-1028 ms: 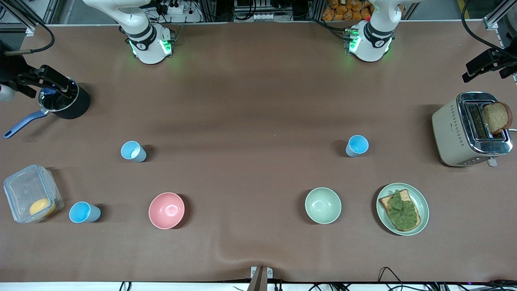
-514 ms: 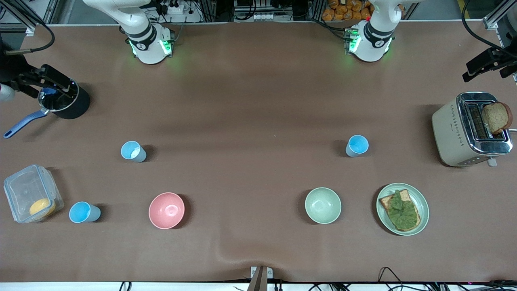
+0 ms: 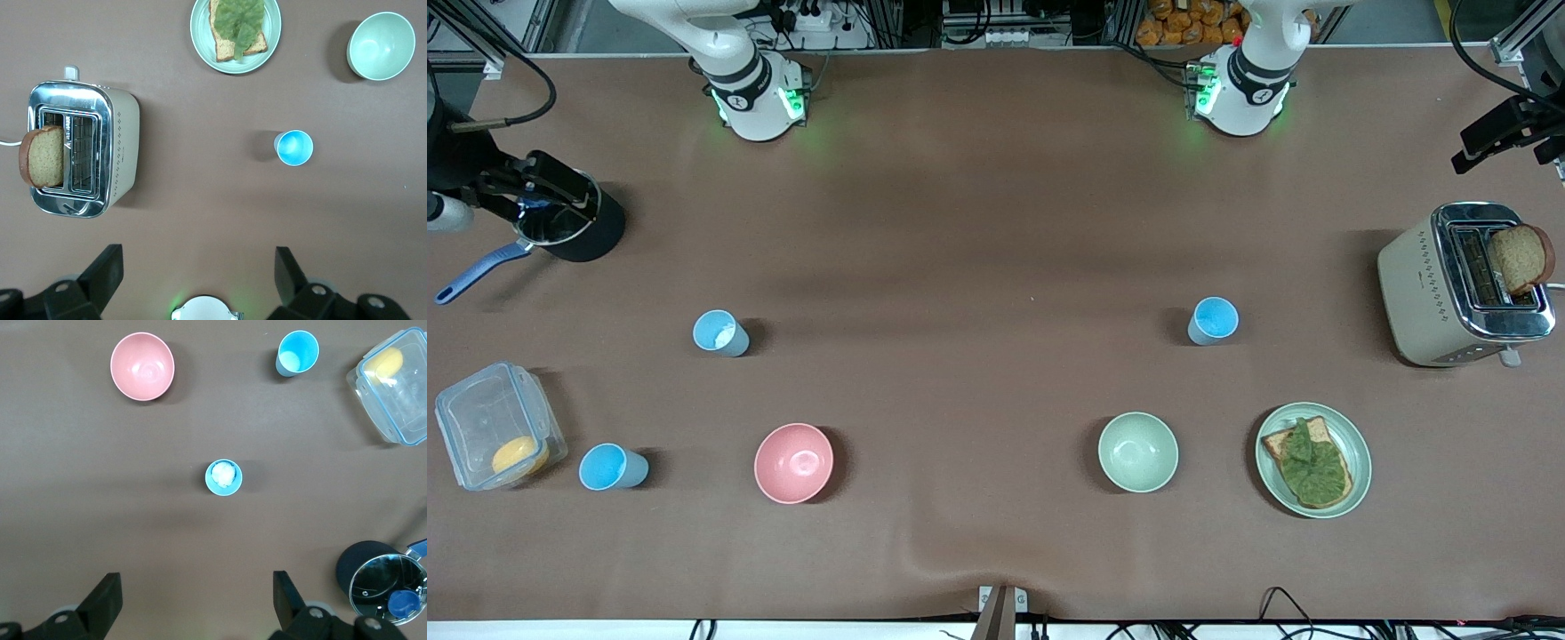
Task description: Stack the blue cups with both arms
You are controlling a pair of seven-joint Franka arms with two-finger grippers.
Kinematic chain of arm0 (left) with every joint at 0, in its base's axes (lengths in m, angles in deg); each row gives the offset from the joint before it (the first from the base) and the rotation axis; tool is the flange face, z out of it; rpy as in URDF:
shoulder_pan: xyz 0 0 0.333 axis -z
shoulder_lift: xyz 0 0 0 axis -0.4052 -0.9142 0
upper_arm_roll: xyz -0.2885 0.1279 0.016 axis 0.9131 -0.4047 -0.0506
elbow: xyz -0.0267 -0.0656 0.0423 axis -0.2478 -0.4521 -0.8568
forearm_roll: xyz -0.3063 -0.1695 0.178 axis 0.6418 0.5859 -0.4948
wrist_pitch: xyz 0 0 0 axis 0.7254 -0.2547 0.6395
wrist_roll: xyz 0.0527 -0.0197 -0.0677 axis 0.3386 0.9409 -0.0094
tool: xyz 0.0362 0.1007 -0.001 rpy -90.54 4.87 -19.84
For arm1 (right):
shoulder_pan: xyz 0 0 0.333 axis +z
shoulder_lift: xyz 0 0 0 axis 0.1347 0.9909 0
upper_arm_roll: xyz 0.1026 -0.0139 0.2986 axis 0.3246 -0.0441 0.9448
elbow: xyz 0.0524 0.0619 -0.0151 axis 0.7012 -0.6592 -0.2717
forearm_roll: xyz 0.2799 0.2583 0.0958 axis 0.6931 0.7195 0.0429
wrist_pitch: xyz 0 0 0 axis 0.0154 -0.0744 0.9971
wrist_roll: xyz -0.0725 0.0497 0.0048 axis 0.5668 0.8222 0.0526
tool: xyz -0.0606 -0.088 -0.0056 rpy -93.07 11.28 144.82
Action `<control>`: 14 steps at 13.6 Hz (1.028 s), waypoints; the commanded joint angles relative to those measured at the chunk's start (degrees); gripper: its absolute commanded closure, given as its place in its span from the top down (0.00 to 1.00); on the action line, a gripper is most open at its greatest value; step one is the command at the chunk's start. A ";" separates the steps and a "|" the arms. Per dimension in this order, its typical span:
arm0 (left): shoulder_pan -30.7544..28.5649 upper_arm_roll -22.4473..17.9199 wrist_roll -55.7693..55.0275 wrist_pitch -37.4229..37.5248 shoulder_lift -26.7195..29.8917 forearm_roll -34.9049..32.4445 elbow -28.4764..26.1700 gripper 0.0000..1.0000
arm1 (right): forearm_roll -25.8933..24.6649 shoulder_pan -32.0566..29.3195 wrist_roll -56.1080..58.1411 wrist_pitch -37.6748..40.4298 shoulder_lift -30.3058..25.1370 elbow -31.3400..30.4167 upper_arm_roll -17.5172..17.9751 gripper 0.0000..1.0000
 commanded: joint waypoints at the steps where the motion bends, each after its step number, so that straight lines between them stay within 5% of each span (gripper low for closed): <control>1: -0.52 -0.03 -0.42 0.82 0.30 1.67 0.02 1.00 | 0.57 1.06 -1.23 1.00 0.90 1.71 -0.61 1.00; 14: -1.49 -0.03 0.11 0.90 0.65 1.67 0.02 1.00 | 1.01 0.62 -0.35 0.74 2.13 1.01 -0.61 1.00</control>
